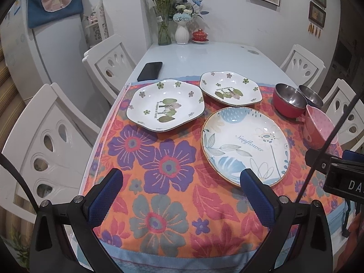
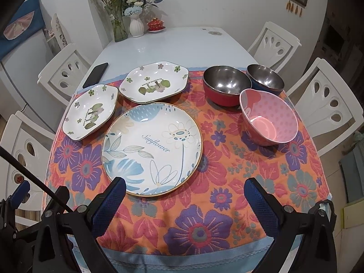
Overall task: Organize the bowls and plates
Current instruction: 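Move both grippers toward the rim of the round Sunflower plate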
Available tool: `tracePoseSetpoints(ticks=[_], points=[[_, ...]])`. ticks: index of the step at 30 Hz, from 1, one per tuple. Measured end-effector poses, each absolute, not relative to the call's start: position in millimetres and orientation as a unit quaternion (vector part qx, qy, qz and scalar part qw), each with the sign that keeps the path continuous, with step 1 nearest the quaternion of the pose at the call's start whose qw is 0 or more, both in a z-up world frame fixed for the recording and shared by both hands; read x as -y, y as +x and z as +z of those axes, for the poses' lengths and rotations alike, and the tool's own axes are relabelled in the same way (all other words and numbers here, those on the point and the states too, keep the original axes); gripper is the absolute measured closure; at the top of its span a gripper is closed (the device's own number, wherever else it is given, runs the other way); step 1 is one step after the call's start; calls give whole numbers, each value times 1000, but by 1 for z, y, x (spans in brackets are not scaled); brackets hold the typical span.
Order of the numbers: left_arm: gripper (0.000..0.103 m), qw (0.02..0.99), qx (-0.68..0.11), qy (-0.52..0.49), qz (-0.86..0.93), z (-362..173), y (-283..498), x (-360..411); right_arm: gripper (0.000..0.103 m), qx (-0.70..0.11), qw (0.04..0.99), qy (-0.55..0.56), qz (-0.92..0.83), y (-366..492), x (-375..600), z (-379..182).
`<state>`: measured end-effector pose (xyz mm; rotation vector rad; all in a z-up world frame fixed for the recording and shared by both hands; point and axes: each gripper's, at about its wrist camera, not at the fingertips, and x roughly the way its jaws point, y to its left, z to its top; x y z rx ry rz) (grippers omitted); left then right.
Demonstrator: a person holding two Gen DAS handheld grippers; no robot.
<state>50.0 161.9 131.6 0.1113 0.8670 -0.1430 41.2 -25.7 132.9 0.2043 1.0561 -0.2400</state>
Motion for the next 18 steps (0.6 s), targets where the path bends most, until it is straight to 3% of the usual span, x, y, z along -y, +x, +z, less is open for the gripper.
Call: tracePoseSetpoints(ticks=[15, 18], points=[[1, 895, -435, 31, -88, 104, 123, -152, 0, -490, 855, 127, -113, 89, 63, 105], [13, 885, -451, 28, -113, 86, 134, -141, 3, -499, 850, 124, -112, 104, 67, 88]])
